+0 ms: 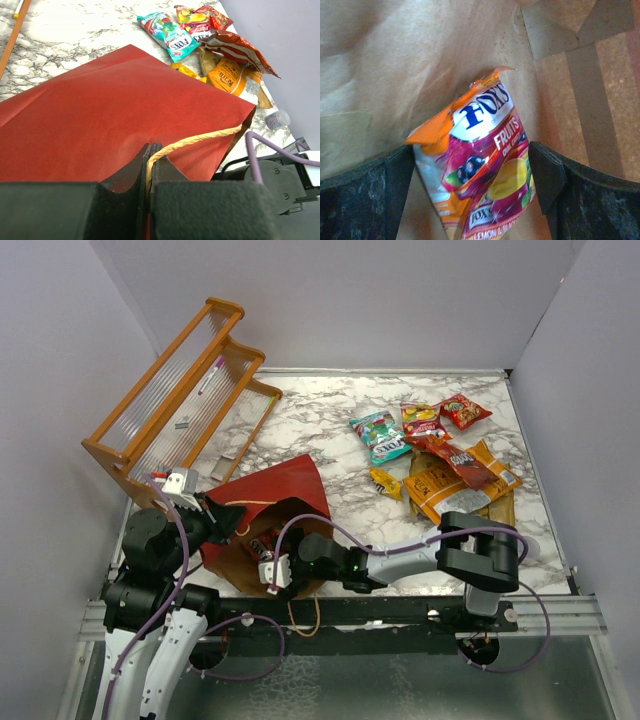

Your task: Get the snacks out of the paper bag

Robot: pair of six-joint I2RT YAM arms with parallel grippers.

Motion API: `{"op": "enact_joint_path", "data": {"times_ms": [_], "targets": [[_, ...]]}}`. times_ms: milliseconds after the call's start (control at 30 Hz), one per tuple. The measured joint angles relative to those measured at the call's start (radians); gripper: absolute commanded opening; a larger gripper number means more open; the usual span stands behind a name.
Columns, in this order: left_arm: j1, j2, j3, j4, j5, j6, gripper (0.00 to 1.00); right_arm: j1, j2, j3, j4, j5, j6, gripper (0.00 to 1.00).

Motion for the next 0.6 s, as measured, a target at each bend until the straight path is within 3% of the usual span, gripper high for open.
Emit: {"op": "enact_joint_path", "data": {"times_ms": [200, 333, 433, 600], "targets": [[0.000, 0.000, 0.000, 0.000, 0.000, 0.000, 0.00, 0.000, 0.087, 0.063, 0.019, 0.019, -0.015, 0.49], [0.000, 0.000, 0.000, 0.000, 0.000, 0.000, 0.00, 0.000, 0.094, 0.060, 0.047, 0.033, 0.002, 0.28], [0.000, 0.000, 0.000, 0.000, 0.000, 0.000, 0.00, 0.000, 0.080, 0.045, 0.074, 0.041, 0.016, 0.18], [0.000, 0.000, 0.000, 0.000, 0.000, 0.000, 0.00, 0.000, 0.005, 0.008, 0.075, 0.041, 0.050, 0.10]]}}
